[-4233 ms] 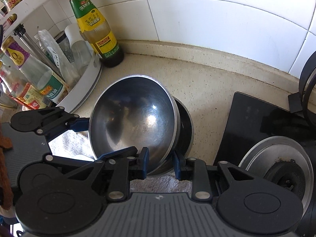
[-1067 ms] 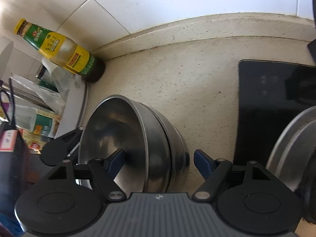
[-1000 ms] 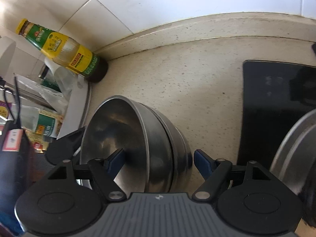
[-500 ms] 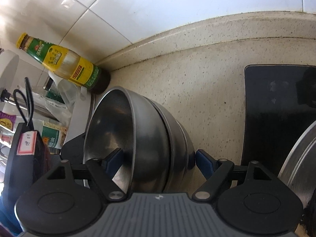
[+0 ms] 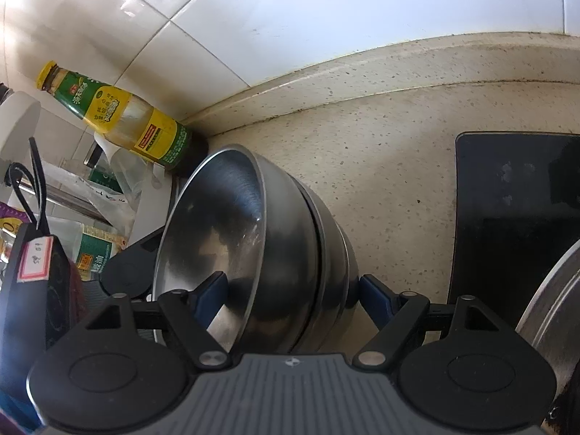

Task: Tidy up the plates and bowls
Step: 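Grasp the rim of the whole steel bowl stack with the right gripper and lift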

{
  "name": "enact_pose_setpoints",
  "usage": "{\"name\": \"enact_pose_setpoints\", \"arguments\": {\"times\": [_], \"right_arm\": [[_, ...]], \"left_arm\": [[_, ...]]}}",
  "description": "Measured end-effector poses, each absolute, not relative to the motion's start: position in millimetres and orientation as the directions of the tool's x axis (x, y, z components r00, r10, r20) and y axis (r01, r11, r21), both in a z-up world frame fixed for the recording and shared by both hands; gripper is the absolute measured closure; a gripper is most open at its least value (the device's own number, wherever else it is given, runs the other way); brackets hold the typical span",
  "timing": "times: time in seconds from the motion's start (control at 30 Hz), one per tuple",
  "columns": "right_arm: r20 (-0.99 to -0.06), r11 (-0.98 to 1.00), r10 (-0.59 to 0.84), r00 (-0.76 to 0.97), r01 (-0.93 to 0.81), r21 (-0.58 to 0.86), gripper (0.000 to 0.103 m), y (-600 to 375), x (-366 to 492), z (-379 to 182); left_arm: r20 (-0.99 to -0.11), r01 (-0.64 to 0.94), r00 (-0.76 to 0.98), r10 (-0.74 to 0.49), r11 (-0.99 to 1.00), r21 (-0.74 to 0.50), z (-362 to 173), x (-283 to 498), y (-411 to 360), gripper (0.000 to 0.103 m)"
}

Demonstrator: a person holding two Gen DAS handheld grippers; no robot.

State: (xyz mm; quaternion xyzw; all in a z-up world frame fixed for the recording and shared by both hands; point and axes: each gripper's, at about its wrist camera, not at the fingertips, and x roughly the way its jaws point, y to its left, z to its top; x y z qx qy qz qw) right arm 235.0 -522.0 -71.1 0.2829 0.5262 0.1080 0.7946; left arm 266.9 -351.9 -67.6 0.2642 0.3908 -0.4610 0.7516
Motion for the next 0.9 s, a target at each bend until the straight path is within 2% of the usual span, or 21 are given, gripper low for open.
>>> {"name": "enact_pose_setpoints", "arguments": {"times": [0.53, 0.9], "right_arm": [[-0.745, 0.832, 0.471, 0.472, 0.042, 0.553, 0.020, -513.2, 234.3, -41.2], [-0.715, 0.845, 0.492, 0.497, -0.078, 0.528, 0.020, -483.5, 217.5, 7.0]], "left_arm": [[-0.798, 0.871, 0.347, -0.492, 0.485, 0.080, -41.7, 243.1, -346.9, 0.000], [-0.758, 0.826, 0.448, -0.474, 0.544, 0.148, -3.7, 182.3, -320.8, 0.000]]}}
